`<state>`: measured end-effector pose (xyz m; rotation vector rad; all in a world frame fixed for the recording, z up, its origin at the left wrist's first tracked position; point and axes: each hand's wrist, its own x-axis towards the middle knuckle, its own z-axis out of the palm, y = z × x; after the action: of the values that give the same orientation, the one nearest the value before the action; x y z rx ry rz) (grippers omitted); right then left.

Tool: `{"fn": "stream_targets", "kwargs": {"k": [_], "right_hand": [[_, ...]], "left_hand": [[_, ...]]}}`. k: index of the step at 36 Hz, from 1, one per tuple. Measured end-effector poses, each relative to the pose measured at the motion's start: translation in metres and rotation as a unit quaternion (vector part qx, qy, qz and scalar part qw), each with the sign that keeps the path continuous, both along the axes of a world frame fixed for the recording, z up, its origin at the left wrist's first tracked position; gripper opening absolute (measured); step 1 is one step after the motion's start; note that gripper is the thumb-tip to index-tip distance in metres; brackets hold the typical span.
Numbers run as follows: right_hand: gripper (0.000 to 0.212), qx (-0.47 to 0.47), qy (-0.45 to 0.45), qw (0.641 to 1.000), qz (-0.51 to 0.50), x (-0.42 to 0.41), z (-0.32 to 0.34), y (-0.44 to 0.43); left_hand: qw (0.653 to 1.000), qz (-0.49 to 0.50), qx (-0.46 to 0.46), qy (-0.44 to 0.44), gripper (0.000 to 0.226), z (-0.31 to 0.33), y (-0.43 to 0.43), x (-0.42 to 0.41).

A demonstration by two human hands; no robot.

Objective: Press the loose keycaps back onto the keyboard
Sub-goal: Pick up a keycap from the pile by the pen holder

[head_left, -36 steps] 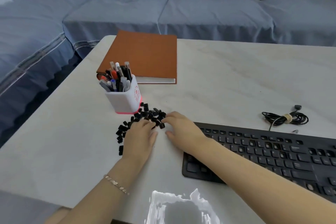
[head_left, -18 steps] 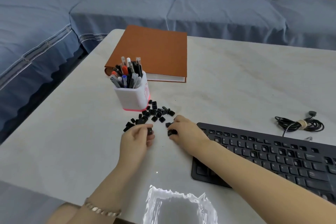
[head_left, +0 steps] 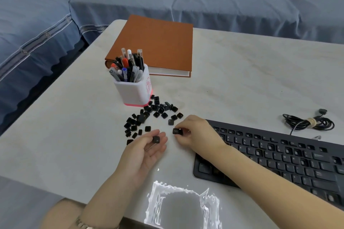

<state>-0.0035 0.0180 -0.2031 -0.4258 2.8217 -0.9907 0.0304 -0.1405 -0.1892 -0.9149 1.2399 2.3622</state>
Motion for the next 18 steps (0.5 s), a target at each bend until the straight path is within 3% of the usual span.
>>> {"fn": "stream_targets", "kwargs": {"k": [9, 14, 16, 18], "right_hand": [[0.02, -0.168, 0.031, 0.982, -0.078, 0.037, 0.017, 0.034], [0.024, -0.178, 0.033, 0.981, -0.063, 0.06, 0.024, 0.05], [0.031, -0.169, 0.045, 0.983, -0.063, 0.066, 0.025, 0.056], [0.054, -0.156, 0.046, 0.984, -0.066, 0.072, 0.027, 0.063]], "left_hand": [[0.996, -0.04, 0.073, -0.013, 0.029, 0.012, 0.025, 0.007], [0.989, -0.112, 0.095, -0.027, 0.032, 0.018, 0.051, 0.018], [0.984, -0.141, 0.106, -0.032, 0.035, 0.019, 0.062, 0.021], [0.98, -0.156, 0.118, -0.036, 0.037, 0.021, 0.073, 0.024]]}}
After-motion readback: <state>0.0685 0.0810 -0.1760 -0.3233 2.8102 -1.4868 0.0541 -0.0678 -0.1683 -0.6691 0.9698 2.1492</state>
